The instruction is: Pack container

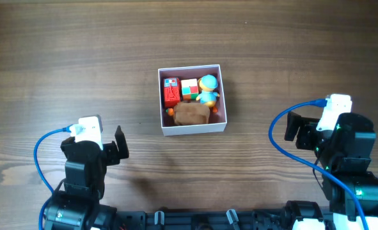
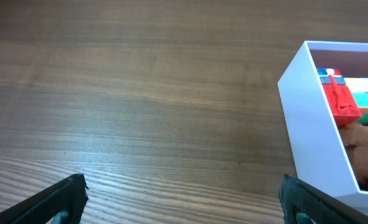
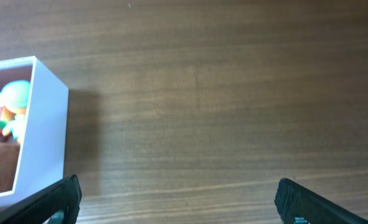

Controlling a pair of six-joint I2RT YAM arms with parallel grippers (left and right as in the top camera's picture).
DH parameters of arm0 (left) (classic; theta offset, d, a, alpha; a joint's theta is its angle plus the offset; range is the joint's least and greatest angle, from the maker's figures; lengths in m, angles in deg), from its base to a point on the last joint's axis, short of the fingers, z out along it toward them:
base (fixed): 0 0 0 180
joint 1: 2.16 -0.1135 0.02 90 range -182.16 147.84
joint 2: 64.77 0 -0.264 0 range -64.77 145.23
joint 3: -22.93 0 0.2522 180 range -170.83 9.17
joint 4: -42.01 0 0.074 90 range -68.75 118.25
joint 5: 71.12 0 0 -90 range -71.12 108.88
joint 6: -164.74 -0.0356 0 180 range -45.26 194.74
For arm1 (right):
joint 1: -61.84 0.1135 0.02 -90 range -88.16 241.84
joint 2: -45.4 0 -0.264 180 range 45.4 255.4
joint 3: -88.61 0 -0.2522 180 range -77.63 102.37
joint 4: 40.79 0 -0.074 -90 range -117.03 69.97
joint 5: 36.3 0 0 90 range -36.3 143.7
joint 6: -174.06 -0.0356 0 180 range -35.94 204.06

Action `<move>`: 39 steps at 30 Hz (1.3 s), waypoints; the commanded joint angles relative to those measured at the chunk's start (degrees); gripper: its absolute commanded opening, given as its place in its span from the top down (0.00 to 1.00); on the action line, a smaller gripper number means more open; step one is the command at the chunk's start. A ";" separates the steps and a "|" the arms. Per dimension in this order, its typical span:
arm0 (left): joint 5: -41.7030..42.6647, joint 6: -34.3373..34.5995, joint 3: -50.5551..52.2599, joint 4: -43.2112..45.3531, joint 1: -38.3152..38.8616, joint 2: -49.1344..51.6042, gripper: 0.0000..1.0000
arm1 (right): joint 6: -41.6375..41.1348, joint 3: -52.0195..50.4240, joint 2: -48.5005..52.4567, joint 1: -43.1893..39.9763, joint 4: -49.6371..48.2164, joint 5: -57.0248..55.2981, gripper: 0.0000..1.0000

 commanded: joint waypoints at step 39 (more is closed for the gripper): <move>-0.50 -1.11 0.26 -0.13 0.28 -0.04 0.00 | -0.24 -45.16 -39.74 6.99 -46.25 7.58 0.00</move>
